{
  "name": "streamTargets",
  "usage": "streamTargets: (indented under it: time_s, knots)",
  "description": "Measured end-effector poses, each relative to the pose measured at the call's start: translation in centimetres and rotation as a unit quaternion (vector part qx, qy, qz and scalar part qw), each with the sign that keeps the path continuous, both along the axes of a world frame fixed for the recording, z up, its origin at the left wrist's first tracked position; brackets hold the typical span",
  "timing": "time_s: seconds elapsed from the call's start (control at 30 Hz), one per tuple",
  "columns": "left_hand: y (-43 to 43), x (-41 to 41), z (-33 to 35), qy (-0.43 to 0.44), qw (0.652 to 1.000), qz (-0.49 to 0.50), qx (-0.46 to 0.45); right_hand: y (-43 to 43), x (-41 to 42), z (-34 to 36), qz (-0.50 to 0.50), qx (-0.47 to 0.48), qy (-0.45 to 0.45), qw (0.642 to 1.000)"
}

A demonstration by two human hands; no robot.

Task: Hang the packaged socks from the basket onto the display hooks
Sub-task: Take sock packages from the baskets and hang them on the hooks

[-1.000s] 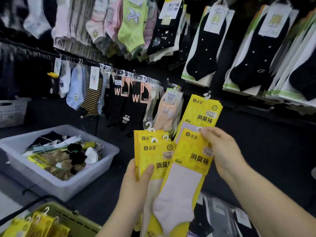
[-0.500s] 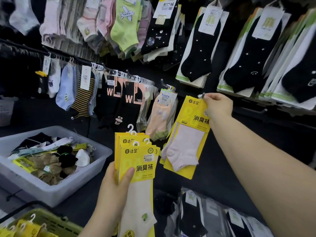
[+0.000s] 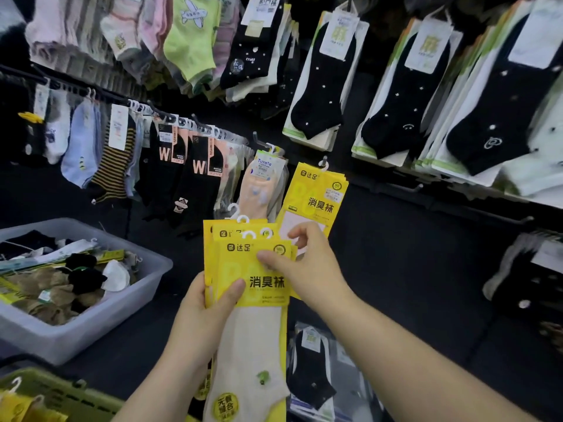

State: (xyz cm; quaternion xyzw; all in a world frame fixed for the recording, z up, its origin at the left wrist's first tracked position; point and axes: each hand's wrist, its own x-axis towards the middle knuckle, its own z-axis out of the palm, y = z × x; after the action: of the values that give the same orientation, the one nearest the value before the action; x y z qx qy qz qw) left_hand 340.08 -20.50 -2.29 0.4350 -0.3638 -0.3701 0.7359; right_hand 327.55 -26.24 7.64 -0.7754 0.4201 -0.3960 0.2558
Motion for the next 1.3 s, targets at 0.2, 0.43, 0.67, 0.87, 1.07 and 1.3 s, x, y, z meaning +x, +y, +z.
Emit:
streamTargets:
  time_s: [0.2,0.43,0.67,0.87,1.07,1.3]
  knots:
    - [0.1,-1.6,0.6,0.035,0.996,-0.075,-0.025,-0.1,-2.4,1.7,0.056,0.078,-0.052,0.994]
    - [-0.4,-1.5,0.4,0.046,0.994,-0.088,-0.040,-0.6,-3.1,2.1,0.067,0.107,-0.099,0.987]
    - [-0.1,-0.4,0.1,0.027,0.999,-0.020,-0.039,-0.7,-1.6,1.4,0.034,0.100,-0.124,0.987]
    - [0.0,0.9,-0.1,-0.002,0.998,0.063,-0.008,-2.6,-2.5,3.1,0.010,0.104,-0.157,0.982]
    - [1.3,2.9,0.2,-0.042,0.991,0.127,0.027,-6.2,-2.4,7.8,-0.087,0.011,-0.227,0.970]
    - [1.7,4.2,0.3,-0.060,0.989,0.125,0.057,-10.3,1.3,10.0,-0.145,-0.034,-0.212,0.966]
